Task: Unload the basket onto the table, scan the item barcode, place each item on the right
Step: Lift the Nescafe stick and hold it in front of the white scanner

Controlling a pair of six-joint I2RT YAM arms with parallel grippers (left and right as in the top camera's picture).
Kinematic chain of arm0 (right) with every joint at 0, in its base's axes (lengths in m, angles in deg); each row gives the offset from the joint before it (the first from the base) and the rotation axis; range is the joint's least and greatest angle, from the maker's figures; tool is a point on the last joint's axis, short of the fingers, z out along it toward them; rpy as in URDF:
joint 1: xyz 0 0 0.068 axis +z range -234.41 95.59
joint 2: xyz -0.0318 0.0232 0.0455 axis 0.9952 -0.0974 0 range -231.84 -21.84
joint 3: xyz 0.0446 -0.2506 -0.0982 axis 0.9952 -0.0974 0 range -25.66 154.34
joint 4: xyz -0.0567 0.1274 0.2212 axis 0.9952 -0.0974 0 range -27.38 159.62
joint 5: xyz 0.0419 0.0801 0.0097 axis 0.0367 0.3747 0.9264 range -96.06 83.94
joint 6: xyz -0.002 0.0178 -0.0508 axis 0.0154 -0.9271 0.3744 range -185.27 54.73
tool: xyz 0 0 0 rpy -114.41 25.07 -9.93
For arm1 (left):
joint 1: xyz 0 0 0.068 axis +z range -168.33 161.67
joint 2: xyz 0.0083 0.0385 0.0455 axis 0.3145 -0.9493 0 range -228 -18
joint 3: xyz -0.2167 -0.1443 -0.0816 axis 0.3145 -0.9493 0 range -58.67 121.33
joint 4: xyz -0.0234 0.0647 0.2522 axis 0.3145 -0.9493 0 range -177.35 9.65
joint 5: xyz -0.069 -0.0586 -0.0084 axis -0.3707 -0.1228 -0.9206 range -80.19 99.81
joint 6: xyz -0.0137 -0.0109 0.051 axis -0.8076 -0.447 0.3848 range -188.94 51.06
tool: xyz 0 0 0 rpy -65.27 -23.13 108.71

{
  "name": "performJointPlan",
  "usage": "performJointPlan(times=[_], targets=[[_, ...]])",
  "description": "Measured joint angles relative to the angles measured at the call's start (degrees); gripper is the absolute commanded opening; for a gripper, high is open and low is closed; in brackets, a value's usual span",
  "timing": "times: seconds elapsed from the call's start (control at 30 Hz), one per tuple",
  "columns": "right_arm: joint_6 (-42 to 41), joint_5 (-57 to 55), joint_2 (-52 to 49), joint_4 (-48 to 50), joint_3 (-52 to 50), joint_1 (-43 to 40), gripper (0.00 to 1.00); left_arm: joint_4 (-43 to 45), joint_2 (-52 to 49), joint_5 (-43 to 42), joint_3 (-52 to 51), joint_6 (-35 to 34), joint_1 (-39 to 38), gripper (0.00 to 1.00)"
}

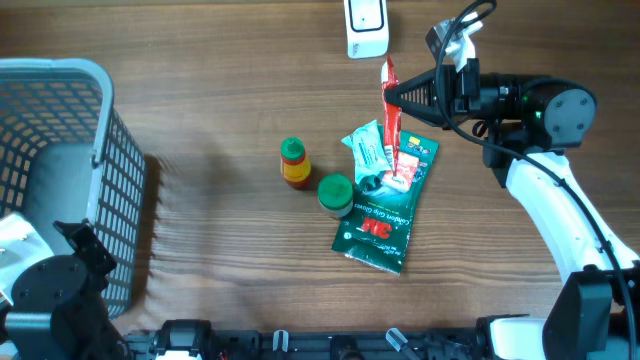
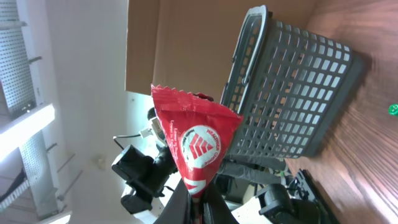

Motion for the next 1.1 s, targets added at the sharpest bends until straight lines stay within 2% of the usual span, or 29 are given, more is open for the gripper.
performJointPlan(times=[0.07, 0.17, 0.27, 0.37, 0.5, 0.67, 0.77, 0.83, 0.9, 1.0, 1.1], targets=[[0.5, 0.44, 0.0, 0.02, 0.0, 0.0, 0.04, 0.0, 0.0, 0.0, 0.0, 0.02, 0.0, 1.0], [8.44, 0.92, -0.02, -1.62, 0.0, 0.0, 0.05, 0.0, 0.0, 0.0, 0.0, 0.0, 0.0, 1.0], [23.39, 2.78, -0.85, -12.87, 0.22, 0.02, 0.05, 0.0, 0.0, 0.02, 0.0, 0.0, 0.0, 1.0], [42.4, 3.89, -3.43, -24.46, 0.26, -0.02, 0.05, -0.02, 0.0, 0.02, 0.0, 0.02, 0.0, 1.0], [58.97, 3.8, -8.02, -26.93, 0.26, -3.72, 0.04, 0.0, 0.0, 0.02, 0.0, 0.0, 0.0, 1.0], [66.75, -0.63, -16.83, -36.85, 0.28, -10.1, 0.05, 0.0, 0.0, 0.0, 0.0, 0.02, 0.0, 1.0], [69.42, -8.37, -17.03, -49.92, 0.57, -11.23, 0.05, -0.02, 0.0, 0.0, 0.0, 0.0, 0.0, 1.0], [73.13, -16.57, -16.96, -62.88, 0.7, -11.63, 0.04, 0.02, 0.0, 0.02, 0.0, 0.0, 0.0, 1.0], [77.13, -26.01, -14.86, -77.9, 0.31, -11.65, 0.05, -0.02, 0.0, 0.02, 0.0, 0.0, 0.0, 1.0], [79.47, -33.57, -6.97, -88.67, 0.22, -11.65, 0.05, -0.04, 0.0, 0.0, 0.0, 0.0, 0.0, 1.0], [78.58, -35.54, 2.99, -94.77, 0.35, -11.65, 0.04, -0.07, 0.0, 0.02, 0.0, 0.0, 0.0, 1.0]])
